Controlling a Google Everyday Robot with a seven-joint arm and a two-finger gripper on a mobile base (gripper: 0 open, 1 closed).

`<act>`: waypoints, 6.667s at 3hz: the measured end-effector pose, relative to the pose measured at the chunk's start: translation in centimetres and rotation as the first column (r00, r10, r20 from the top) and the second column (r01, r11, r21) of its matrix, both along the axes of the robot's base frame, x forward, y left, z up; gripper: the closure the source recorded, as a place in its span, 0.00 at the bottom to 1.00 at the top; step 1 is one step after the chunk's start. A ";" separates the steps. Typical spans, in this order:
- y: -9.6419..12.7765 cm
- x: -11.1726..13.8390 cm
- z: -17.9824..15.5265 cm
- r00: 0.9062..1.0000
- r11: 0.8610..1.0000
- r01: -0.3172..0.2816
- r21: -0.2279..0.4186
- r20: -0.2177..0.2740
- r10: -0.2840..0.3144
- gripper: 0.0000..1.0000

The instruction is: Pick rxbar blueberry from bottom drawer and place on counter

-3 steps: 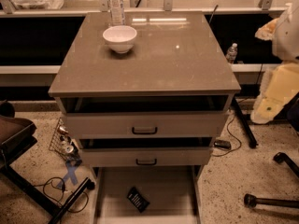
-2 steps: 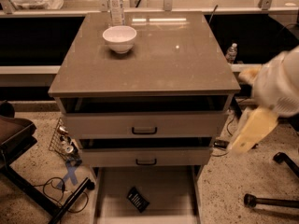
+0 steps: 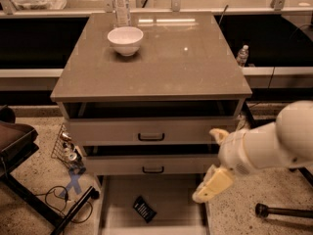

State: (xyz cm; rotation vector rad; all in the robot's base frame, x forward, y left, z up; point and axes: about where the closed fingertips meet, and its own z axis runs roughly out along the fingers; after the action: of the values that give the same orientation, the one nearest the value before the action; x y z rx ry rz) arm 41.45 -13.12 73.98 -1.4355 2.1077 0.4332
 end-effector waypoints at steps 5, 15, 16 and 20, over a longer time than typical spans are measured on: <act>4.8 2.9 -12.5 0.982 0.945 0.136 0.297 0.088 -0.169 0.00; 15.8 10.6 -54.6 0.926 0.912 0.337 0.234 0.096 -0.366 0.00; 16.7 10.8 -57.8 0.941 0.923 0.322 0.210 0.041 -0.337 0.00; 21.6 9.1 -60.4 0.971 0.967 0.218 0.134 0.066 -0.228 0.00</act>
Offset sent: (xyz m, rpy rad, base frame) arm 0.0242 0.0293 -0.0436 0.1367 -0.0547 -0.0254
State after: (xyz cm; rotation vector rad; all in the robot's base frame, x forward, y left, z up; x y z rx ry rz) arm 50.51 8.49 13.61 -1.1114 2.1069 0.4043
